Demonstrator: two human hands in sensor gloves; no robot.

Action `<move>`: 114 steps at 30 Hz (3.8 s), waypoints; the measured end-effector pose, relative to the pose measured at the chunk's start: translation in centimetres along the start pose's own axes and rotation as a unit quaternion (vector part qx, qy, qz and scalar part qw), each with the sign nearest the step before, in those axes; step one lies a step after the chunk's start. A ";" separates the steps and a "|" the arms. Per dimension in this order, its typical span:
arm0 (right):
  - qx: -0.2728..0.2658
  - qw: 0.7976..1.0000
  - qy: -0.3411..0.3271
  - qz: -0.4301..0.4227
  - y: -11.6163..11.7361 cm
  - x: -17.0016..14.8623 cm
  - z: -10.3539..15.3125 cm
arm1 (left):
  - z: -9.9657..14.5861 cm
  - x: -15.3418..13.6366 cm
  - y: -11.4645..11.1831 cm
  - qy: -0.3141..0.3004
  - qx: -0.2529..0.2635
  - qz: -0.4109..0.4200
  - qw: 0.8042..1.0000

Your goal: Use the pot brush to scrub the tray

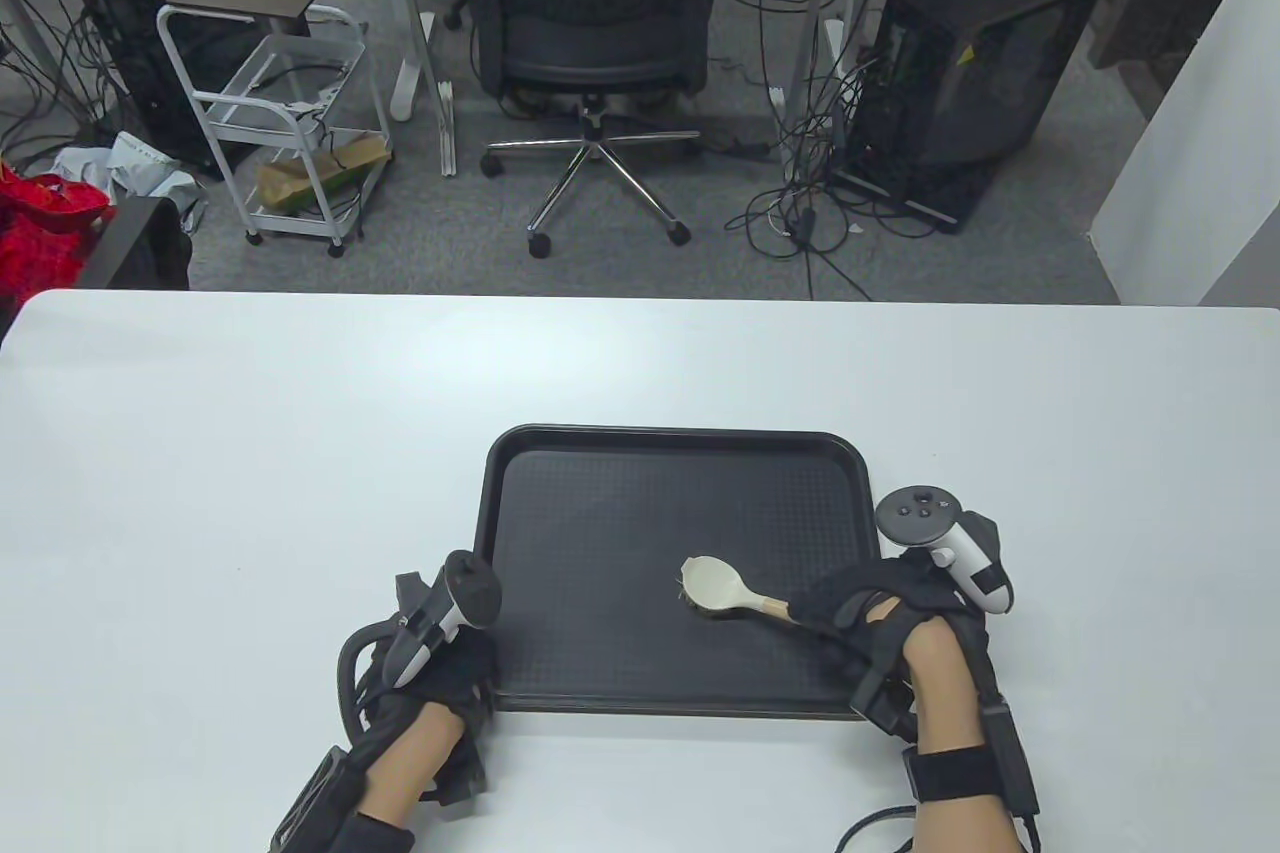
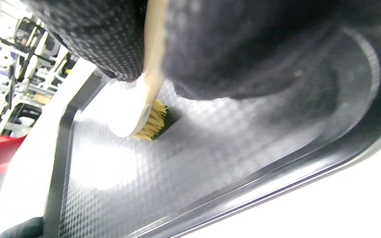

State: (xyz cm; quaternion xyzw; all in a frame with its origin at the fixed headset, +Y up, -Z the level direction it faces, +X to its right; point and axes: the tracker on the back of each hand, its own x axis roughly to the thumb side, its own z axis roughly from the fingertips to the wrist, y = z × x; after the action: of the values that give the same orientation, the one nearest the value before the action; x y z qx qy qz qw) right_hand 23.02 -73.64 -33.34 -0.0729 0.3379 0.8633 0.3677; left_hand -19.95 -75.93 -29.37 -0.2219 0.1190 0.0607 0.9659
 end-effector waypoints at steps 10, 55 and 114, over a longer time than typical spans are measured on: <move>-0.050 0.996 0.043 -0.059 -3.8 -5.2 2.1 | 0.0 0.0 0.0 0.000 0.000 -0.001 1.000; -0.030 0.986 -0.155 0.058 15.1 12.5 -0.9 | -0.1 0.0 -0.1 0.000 0.000 0.001 1.000; -0.055 0.996 0.044 -0.059 -4.9 -7.1 3.8 | -0.1 0.0 -0.1 0.002 0.002 0.001 1.000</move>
State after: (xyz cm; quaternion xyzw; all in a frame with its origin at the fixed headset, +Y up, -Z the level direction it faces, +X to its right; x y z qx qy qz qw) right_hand 31.94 -72.93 -30.39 -0.1508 0.3007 0.8536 0.3978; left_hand -19.95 -76.10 -29.40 -0.2201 0.1209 0.0606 0.9661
